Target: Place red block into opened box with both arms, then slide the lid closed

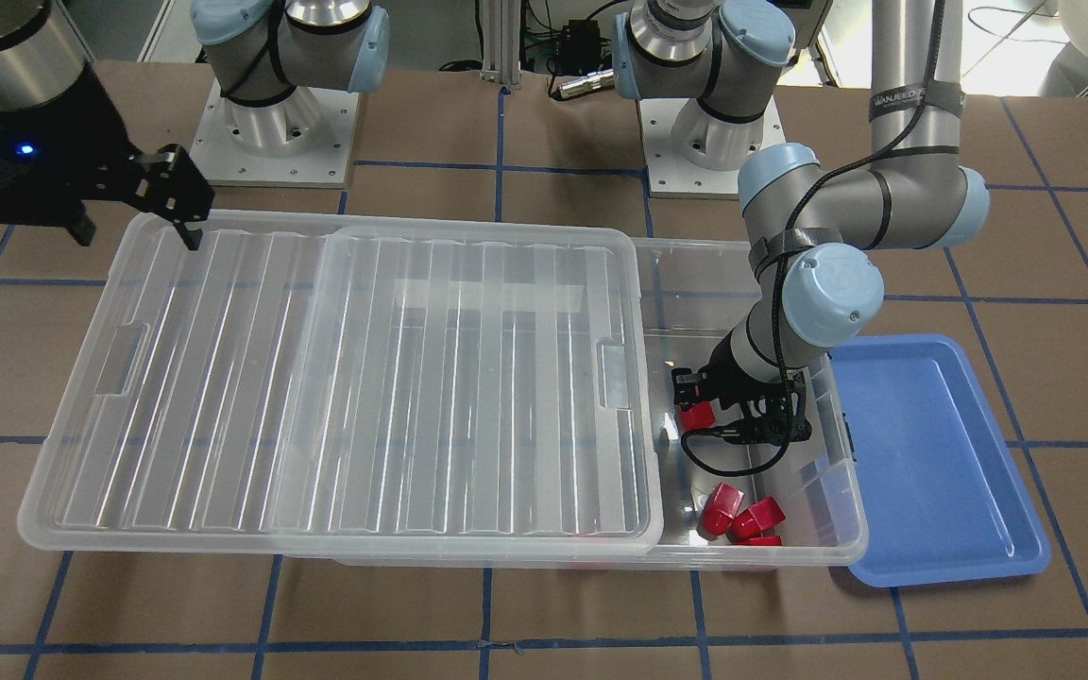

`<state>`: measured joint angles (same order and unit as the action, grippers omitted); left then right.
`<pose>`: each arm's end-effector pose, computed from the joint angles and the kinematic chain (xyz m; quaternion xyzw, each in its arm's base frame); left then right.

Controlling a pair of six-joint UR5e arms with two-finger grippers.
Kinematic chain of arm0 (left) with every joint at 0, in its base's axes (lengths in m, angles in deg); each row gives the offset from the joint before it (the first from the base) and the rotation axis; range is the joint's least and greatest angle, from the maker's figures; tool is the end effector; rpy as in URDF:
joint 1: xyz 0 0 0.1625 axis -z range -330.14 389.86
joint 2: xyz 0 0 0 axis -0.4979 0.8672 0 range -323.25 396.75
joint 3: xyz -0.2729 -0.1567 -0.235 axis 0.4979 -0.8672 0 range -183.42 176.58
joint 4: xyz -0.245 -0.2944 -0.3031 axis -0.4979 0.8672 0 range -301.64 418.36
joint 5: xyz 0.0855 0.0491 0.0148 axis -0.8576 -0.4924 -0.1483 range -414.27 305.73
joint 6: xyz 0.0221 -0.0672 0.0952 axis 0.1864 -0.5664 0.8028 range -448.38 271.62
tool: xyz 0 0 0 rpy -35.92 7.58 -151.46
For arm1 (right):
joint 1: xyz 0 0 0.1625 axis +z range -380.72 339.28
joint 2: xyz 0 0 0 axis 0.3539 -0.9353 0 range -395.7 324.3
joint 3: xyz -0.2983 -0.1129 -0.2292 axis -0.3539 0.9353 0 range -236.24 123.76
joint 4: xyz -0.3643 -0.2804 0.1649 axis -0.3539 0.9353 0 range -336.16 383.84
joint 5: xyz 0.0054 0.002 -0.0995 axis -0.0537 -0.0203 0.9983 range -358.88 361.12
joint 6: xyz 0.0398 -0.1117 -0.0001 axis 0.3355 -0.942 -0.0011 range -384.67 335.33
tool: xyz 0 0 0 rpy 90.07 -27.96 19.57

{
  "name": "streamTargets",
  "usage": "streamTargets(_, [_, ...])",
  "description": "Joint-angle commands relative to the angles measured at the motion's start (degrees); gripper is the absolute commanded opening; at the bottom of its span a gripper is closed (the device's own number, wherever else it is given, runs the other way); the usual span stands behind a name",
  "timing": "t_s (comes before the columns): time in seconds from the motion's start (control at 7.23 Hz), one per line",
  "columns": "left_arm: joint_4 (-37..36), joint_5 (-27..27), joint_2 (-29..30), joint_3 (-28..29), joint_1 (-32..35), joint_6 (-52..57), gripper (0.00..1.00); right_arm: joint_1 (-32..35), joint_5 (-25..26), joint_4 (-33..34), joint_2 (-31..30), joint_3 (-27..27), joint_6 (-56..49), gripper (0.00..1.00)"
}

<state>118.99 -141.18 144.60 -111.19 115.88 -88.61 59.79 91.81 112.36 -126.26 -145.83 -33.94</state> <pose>-0.0985 -0.5968 0.1341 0.0381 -0.9974 -0.0536 0.0287 0.0371 -0.5786 0.4438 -0.0018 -1.0000 -0.0053 0.0052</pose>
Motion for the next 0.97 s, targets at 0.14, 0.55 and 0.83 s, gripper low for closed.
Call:
streamTargets(0.14, [15.8, -0.3, -5.6, 12.5, 0.7, -0.1, 1.00, -11.3, 0.7, 1.6, 1.4, -0.4, -15.4, 1.00])
streamTargets(0.55, [26.6, -4.2, -14.2, 20.5, 3.6, 0.0, 1.00, -13.4, 8.3, 18.7, 3.4, -11.8, -21.9, 1.00])
streamTargets(0.83, [28.1, -4.5, -18.4, 20.1, 3.5, 0.9, 1.00, -15.6, 7.8, 21.5, 3.5, -15.9, -21.3, 1.00])
